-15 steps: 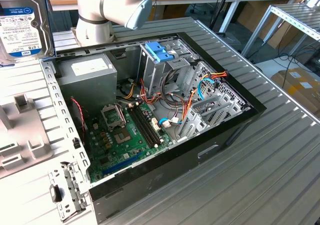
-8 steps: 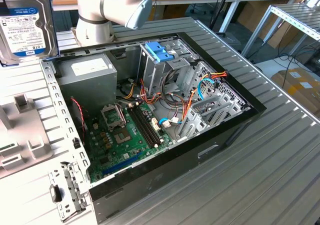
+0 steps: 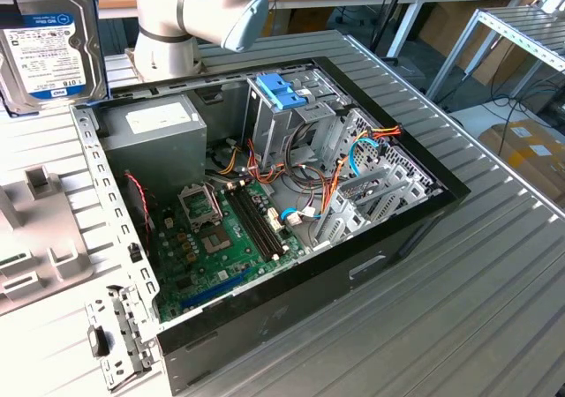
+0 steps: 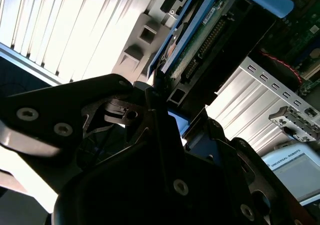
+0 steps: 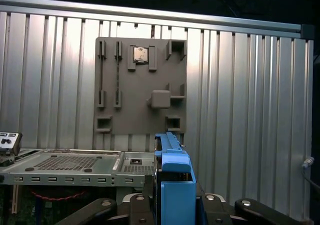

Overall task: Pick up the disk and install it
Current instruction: 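Pick up the disk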

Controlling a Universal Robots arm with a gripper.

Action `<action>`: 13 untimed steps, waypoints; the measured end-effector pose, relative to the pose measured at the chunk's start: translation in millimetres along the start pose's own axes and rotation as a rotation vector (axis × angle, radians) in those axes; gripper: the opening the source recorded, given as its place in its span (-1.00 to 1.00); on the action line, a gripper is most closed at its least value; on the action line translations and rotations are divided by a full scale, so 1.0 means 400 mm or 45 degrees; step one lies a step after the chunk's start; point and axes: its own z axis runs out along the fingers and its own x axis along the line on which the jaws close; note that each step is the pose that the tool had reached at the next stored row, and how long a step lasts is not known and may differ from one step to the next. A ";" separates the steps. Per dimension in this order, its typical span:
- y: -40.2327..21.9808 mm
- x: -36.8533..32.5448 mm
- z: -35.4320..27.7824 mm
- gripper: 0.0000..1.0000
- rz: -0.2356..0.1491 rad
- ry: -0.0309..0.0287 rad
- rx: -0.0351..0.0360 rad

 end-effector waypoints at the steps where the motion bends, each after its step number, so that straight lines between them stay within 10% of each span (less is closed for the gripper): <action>1: -0.002 0.000 0.000 -0.26 0.000 0.0001 -0.0001; 13: -0.025 0.002 0.002 -0.26 0.000 0.0001 0.0000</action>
